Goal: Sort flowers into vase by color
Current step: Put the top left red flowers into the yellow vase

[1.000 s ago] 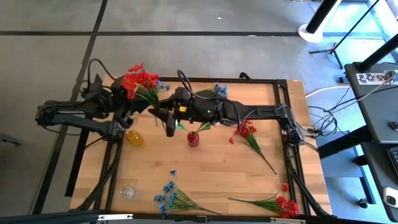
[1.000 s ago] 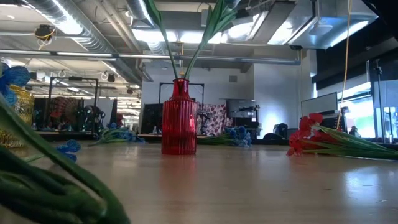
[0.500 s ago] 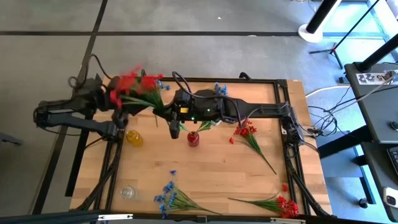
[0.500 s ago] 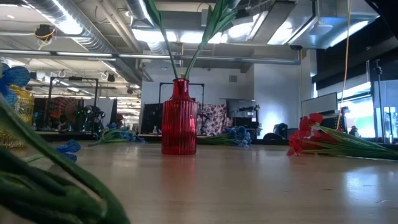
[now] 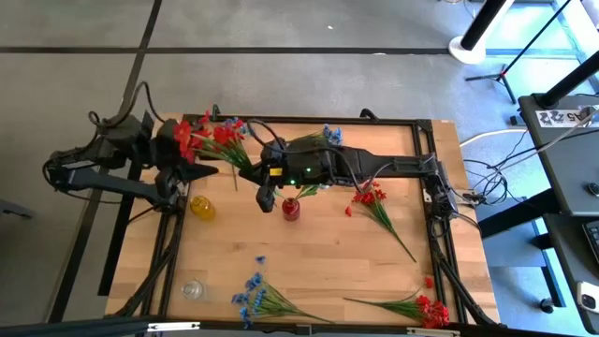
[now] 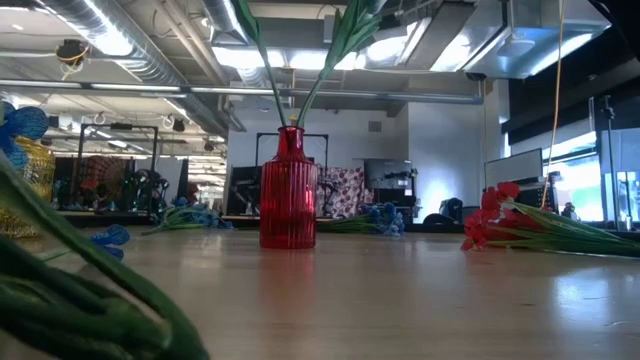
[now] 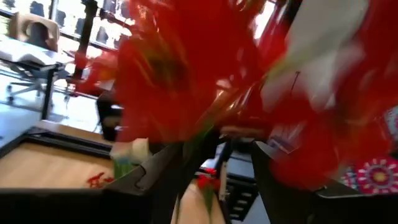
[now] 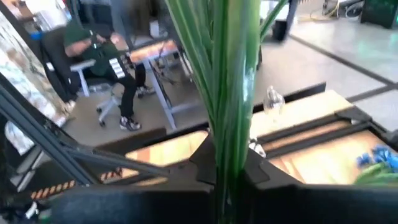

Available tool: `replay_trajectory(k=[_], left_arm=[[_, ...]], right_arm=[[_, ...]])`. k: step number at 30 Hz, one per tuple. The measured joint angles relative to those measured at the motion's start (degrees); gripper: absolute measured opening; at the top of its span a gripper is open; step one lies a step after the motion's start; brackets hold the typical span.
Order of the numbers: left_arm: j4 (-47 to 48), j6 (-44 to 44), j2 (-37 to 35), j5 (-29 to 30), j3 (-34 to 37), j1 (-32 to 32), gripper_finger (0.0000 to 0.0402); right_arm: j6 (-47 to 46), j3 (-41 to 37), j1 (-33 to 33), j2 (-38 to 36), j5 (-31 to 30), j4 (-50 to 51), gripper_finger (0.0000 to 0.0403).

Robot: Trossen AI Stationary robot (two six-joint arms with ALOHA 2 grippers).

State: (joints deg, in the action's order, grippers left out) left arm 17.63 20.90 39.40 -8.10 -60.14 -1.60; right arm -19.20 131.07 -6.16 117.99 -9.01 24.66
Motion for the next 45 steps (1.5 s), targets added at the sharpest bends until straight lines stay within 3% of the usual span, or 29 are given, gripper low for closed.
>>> replay_trajectory(k=[4, 9, 18, 23, 27, 31, 37, 42, 45], left_arm=[[-0.6, -1.5, 0.3, 4.3, 0.2, 0.3, 0.0189], [-2.5, -6.2, 2.4, 5.5, 0.2, 0.3, 0.0189], [-12.0, -9.8, 7.9, 2.7, 0.2, 0.3, 0.0189], [-12.6, -9.3, 7.7, 2.7, 0.2, 0.3, 0.0189], [-12.5, -6.4, 6.3, 8.0, 0.2, 0.3, 0.0184], [-12.3, -6.3, 6.3, 10.1, 0.2, 0.2, 0.014], [-12.4, -6.4, 8.5, 10.1, 0.2, 1.1, 0.0018], [-9.6, -9.5, 5.3, 10.2, -0.1, 1.0, 0.0017], [-2.4, -11.4, 1.4, 10.1, -2.3, 1.0, 0.0014]], right_arm=[[0.4, 0.1, -0.3, -0.5, 0.0, -2.1, 0.0018], [0.4, 0.0, -0.3, -0.5, 0.2, -1.8, 0.0009], [0.4, 0.0, -0.2, -0.5, -0.1, -1.1, 0.0009], [0.5, 0.0, -0.2, -0.4, -1.7, -0.1, 0.0017], [0.5, 0.0, -0.2, -0.4, -1.9, 0.0, 0.0031], [0.5, 0.0, -0.2, -0.4, -1.8, -0.1, 0.0035], [3.0, 0.0, -0.2, -0.4, 0.1, 0.1, 0.0072], [3.2, 0.0, -0.2, -0.9, 1.8, -0.3, 0.0143], [3.5, 0.2, -0.3, -2.3, 2.4, -0.1, 0.0183]])
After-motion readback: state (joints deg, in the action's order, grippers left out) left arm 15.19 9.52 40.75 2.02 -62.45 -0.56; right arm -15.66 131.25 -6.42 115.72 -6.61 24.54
